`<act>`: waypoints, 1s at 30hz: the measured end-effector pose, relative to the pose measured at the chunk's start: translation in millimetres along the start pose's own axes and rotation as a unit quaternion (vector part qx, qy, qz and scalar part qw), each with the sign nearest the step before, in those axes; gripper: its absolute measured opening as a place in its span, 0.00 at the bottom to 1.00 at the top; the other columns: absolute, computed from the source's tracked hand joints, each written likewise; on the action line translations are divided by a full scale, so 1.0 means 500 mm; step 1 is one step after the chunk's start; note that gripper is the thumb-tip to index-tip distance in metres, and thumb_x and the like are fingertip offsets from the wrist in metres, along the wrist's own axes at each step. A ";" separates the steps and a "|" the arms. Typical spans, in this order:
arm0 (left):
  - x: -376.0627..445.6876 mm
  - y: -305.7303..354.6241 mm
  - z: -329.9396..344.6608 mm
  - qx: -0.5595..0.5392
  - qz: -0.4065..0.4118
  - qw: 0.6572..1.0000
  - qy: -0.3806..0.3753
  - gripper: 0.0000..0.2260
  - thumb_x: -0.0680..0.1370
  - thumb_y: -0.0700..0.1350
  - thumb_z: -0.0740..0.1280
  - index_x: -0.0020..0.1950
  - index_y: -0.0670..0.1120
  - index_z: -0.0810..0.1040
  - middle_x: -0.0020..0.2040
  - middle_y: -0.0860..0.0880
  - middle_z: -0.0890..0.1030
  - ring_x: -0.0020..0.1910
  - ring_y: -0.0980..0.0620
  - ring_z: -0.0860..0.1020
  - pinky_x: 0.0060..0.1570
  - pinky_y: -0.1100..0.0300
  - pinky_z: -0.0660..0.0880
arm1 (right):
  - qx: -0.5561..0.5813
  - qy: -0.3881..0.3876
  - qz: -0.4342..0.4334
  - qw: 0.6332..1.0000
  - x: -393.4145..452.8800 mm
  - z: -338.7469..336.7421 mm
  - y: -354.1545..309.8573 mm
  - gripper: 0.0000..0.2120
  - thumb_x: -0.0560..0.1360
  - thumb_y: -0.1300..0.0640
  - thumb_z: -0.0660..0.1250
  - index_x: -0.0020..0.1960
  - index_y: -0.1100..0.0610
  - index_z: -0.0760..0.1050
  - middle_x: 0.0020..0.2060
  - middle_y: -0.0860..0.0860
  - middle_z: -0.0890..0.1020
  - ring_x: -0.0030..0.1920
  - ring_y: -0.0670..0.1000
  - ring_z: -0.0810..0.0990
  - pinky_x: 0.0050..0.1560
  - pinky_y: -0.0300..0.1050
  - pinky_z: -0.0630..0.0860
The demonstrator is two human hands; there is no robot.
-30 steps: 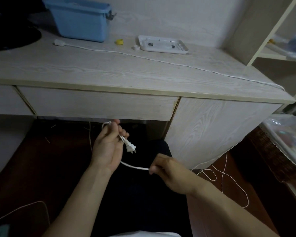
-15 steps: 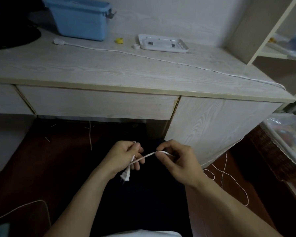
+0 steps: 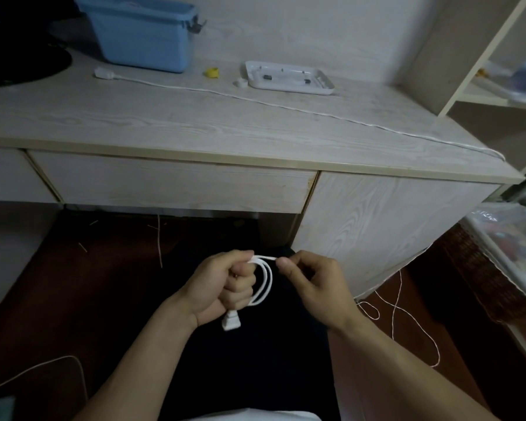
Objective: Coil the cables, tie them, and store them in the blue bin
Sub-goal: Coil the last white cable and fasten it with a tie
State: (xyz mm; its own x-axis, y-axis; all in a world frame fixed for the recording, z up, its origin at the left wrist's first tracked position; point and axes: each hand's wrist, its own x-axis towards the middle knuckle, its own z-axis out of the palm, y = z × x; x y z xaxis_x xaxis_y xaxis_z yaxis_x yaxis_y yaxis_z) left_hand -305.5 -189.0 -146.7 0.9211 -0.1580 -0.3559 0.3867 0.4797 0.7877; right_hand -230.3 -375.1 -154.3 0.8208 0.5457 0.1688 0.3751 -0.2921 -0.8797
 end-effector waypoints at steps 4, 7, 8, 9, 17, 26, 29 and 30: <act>0.018 -0.009 0.008 0.013 0.038 0.997 0.073 0.18 0.81 0.49 0.58 0.30 0.50 0.63 0.24 0.53 0.55 0.22 0.56 0.52 0.25 0.59 0.48 | 0.000 0.044 -0.017 0.999 0.005 -0.007 -0.004 0.09 0.78 0.52 0.69 0.43 0.54 0.83 0.30 0.41 0.80 0.31 0.42 0.78 0.32 0.35 0.71; 0.014 -0.006 0.001 0.067 0.009 0.996 0.065 0.18 0.81 0.47 0.58 0.30 0.49 0.65 0.24 0.53 0.56 0.21 0.56 0.53 0.26 0.59 0.48 | 0.012 0.074 -0.031 0.997 0.003 -0.010 -0.002 0.09 0.76 0.50 0.70 0.46 0.54 0.85 0.36 0.45 0.84 0.37 0.46 0.83 0.36 0.38 0.77; 0.012 -0.003 0.001 0.056 0.004 0.997 0.057 0.18 0.81 0.47 0.59 0.30 0.50 0.64 0.24 0.53 0.56 0.21 0.56 0.52 0.25 0.59 0.48 | 0.009 0.074 -0.027 0.997 0.004 -0.010 0.000 0.09 0.75 0.49 0.70 0.45 0.54 0.85 0.35 0.45 0.84 0.36 0.45 0.82 0.35 0.37 0.76; 0.009 0.001 0.002 0.018 0.004 0.999 0.047 0.18 0.80 0.47 0.59 0.30 0.50 0.64 0.24 0.53 0.55 0.21 0.56 0.52 0.24 0.60 0.48 | 0.009 0.068 -0.014 0.998 0.005 -0.009 0.000 0.10 0.75 0.48 0.70 0.44 0.53 0.85 0.33 0.45 0.83 0.33 0.44 0.80 0.34 0.37 0.74; 0.010 0.036 -0.041 -0.440 0.224 0.864 0.101 0.16 0.79 0.51 0.57 0.33 0.47 0.69 0.26 0.54 0.59 0.21 0.56 0.56 0.24 0.62 0.57 | -0.006 -0.029 0.044 0.999 0.006 -0.020 0.017 0.05 0.79 0.53 0.68 0.49 0.53 0.81 0.34 0.46 0.82 0.33 0.43 0.79 0.34 0.35 0.73; 0.018 0.042 -0.035 -0.414 0.280 0.852 0.153 0.22 0.83 0.60 0.46 0.39 0.47 0.66 0.33 0.51 0.65 0.30 0.52 0.64 0.44 0.57 0.66 | -0.109 -0.256 -0.040 0.960 -0.012 0.006 0.017 0.07 0.78 0.52 0.70 0.54 0.53 0.79 0.37 0.43 0.80 0.37 0.44 0.80 0.39 0.33 0.73; 0.028 0.029 -0.018 -0.309 0.285 0.890 0.177 0.16 0.85 0.50 0.51 0.39 0.47 0.66 0.32 0.52 0.65 0.30 0.54 0.65 0.46 0.55 0.70 | -0.093 -0.255 -0.068 0.960 -0.017 0.014 0.009 0.06 0.79 0.54 0.69 0.55 0.54 0.79 0.41 0.45 0.82 0.40 0.44 0.81 0.42 0.36 0.76; 0.034 0.020 -0.013 -0.244 0.288 0.906 0.189 0.15 0.85 0.45 0.53 0.39 0.46 0.67 0.31 0.52 0.66 0.30 0.54 0.67 0.47 0.55 0.72 | -0.083 -0.246 -0.077 0.963 -0.016 0.014 0.005 0.06 0.79 0.55 0.68 0.55 0.54 0.80 0.44 0.45 0.83 0.42 0.44 0.82 0.44 0.37 0.77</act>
State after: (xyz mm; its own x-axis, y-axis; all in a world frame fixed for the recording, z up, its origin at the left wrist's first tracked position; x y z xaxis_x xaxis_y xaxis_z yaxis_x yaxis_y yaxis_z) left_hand -286.1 -181.1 -148.1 0.8463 0.5029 -0.1757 -0.3051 0.7280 0.6140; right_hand -239.0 -375.0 -161.1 0.4612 0.8869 0.0255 0.5733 -0.2760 -0.7715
